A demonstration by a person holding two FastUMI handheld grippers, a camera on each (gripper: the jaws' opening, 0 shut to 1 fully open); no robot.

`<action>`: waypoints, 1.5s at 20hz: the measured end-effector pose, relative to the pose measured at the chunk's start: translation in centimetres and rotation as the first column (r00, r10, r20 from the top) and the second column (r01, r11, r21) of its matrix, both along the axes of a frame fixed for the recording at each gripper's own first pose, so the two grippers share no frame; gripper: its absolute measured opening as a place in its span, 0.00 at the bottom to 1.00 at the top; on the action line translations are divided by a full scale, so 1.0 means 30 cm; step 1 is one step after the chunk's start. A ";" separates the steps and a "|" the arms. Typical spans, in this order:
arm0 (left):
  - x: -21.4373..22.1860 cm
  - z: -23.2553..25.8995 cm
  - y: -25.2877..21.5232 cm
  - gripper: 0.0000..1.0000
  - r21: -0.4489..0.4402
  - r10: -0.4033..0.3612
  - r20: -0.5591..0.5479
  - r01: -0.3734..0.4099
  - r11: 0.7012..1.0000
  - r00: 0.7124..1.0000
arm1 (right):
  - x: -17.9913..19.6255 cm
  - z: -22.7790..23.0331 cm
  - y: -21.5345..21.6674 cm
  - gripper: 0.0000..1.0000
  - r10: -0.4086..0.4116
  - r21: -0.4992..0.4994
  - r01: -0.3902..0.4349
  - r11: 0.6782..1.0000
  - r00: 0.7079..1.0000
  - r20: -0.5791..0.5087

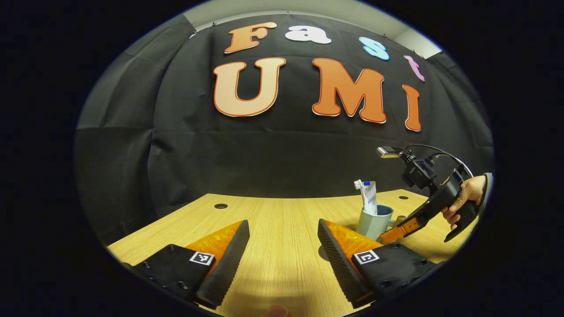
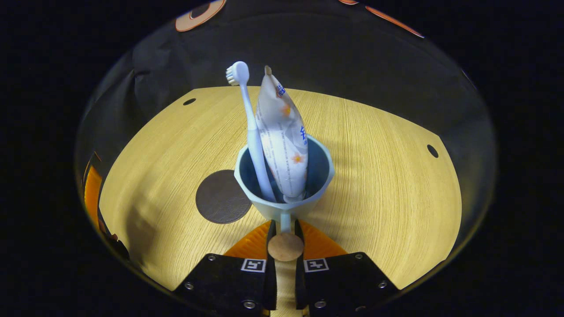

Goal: Put the toothbrush and toothpaste on the desktop into the cup, then pick up the cup and place it on the coaster on the desktop.

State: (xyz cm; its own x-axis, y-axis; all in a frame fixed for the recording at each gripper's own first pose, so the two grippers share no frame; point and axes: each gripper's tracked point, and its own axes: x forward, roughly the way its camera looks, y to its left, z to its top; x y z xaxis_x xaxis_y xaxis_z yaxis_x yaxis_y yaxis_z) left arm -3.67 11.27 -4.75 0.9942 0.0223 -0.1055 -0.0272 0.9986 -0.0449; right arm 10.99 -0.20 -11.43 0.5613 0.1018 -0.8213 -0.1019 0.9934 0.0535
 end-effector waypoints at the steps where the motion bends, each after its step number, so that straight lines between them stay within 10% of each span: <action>1: 0.002 0.000 -0.004 0.99 -0.001 -0.003 0.002 0.003 1.000 1.000 | 0.005 0.004 0.001 0.17 -0.001 0.004 0.001 1.000 1.000 0.006; 30: -0.023 0.007 0.035 0.99 0.018 0.033 -0.006 -0.033 0.999 0.999 | 0.115 0.068 0.015 0.23 0.182 0.041 -0.187 0.982 0.979 0.088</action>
